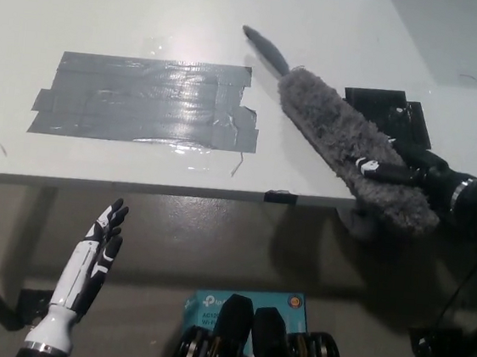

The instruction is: A grey duster is kept infront of the robot in the middle of the table and the robot extends its right arm to grab the duster, picks it up and hands it to a person

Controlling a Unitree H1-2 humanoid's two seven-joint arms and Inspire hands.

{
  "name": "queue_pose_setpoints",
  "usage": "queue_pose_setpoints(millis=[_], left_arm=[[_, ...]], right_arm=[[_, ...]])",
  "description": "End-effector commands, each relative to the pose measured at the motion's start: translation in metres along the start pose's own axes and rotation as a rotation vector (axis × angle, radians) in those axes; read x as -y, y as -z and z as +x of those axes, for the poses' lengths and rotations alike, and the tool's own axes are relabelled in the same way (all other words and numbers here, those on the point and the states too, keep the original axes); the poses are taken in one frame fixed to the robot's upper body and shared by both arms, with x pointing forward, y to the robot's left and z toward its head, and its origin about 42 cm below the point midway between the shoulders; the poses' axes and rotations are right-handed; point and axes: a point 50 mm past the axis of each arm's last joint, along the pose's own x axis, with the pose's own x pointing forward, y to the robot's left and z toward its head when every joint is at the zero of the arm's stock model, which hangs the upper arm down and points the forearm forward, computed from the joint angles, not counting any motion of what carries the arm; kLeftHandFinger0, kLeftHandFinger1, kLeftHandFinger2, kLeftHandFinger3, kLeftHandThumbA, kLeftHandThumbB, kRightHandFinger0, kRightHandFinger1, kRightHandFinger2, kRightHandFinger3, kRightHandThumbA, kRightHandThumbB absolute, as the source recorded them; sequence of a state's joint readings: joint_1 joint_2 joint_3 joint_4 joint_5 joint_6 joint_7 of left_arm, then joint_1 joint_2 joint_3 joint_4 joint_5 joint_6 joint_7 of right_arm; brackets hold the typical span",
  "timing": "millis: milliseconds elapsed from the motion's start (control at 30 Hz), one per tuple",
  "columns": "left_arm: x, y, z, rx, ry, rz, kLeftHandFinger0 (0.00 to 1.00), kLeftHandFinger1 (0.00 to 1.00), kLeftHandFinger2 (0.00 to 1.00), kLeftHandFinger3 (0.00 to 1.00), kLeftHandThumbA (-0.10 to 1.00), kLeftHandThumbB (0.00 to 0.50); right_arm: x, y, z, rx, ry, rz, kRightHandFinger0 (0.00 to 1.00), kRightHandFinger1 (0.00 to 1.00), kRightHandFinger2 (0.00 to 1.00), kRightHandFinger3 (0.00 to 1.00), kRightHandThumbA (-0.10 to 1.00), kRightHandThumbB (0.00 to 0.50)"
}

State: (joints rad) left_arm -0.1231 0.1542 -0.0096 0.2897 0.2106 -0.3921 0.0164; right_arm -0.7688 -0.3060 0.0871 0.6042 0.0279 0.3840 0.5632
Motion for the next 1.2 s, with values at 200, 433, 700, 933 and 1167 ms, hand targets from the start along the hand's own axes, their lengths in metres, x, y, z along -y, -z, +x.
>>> queue_pose_setpoints(millis=[200, 433, 700, 933, 1167], left_arm=[[-0.006, -0.013, 0.01, 0.08, -0.016, 0.013, 1.0, 1.0, 1.0, 1.0, 1.0, 0.249], [-0.008, -0.012, 0.009, 0.084, -0.02, 0.012, 1.0, 1.0, 1.0, 1.0, 1.0, 0.237], [-0.006, -0.012, 0.005, 0.077, -0.028, 0.005, 1.0, 1.0, 1.0, 1.0, 1.0, 0.237], [-0.008, -0.012, 0.007, 0.093, -0.029, 0.013, 1.0, 1.0, 1.0, 1.0, 1.0, 0.227], [-0.008, -0.011, 0.006, 0.087, -0.028, 0.007, 1.0, 1.0, 1.0, 1.0, 1.0, 0.231]], right_arm=[[-0.069, -0.035, -0.039, 0.435, -0.327, 0.626, 0.0, 0.43, 0.85, 1.0, -0.1, 0.131], [-0.095, -0.033, -0.055, 0.533, -0.366, 0.825, 0.0, 0.44, 0.84, 1.0, -0.1, 0.141], [-0.124, -0.028, -0.068, 0.654, -0.397, 0.999, 0.0, 0.38, 0.83, 1.0, -0.1, 0.138], [-0.137, -0.024, -0.076, 0.685, -0.387, 1.075, 0.0, 0.34, 0.84, 1.0, -0.1, 0.13], [-0.137, -0.017, -0.084, 0.68, -0.373, 1.103, 0.0, 0.27, 0.82, 1.0, -0.1, 0.122]])
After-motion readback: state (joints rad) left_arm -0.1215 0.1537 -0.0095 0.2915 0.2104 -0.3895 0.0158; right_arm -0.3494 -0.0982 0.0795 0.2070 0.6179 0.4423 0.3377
